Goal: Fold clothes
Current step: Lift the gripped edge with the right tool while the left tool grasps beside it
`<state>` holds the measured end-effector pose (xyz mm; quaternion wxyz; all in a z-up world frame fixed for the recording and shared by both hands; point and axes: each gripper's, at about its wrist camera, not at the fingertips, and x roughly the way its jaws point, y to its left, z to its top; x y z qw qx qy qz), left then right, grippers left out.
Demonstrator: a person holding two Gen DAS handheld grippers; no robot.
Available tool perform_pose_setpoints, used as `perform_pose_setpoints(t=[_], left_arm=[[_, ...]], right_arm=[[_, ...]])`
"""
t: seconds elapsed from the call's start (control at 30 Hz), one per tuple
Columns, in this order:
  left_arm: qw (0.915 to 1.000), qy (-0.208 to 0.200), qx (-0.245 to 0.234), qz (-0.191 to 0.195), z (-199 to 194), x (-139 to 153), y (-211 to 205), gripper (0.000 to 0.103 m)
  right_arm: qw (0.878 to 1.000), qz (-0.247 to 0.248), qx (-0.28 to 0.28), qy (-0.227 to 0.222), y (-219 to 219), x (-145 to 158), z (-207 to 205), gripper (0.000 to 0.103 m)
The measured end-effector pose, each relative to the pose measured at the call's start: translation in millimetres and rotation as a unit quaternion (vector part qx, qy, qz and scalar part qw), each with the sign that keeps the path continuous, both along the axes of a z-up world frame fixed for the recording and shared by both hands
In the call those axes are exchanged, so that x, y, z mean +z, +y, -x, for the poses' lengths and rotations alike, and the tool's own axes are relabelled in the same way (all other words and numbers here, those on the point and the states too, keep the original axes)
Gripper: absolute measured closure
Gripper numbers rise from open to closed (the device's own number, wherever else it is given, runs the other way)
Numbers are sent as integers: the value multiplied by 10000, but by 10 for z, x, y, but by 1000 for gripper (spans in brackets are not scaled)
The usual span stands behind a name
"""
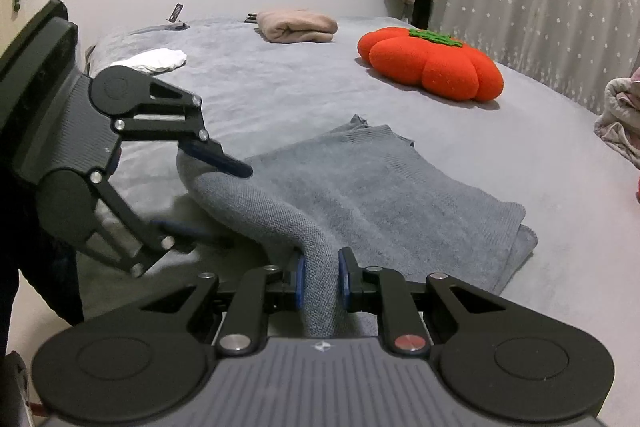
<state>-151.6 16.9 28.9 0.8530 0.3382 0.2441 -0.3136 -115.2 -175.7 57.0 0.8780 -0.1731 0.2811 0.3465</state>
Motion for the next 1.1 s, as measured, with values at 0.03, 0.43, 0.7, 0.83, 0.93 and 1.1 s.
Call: perform_pose_setpoints(t=[0.03,0.43,0.7,0.83,0.93,1.1], left_arm=[[9996,203,90,161,-70,22,31,78],[9863,1093,696,1023,-413,196,209,81],[9847,1095,771,1111,-384,210,220,80],[9833,1115,813,1187,-392,239,239,80],[9827,1117,828,1224,-395,257,245,80],[9831,1092,831,1210,-392,267,240,80]], right_arm=[[10000,15,14,-1,4,-2,4,87],[9963,657,216,-506,171,-141,187,68],[9849,1341,675,-865,336,-335,349,67],[9852,1425,491,-814,199,-328,314,67],[9856,1443,413,-775,101,-305,321,68],[9861,1473,283,-710,-61,-266,332,77]])
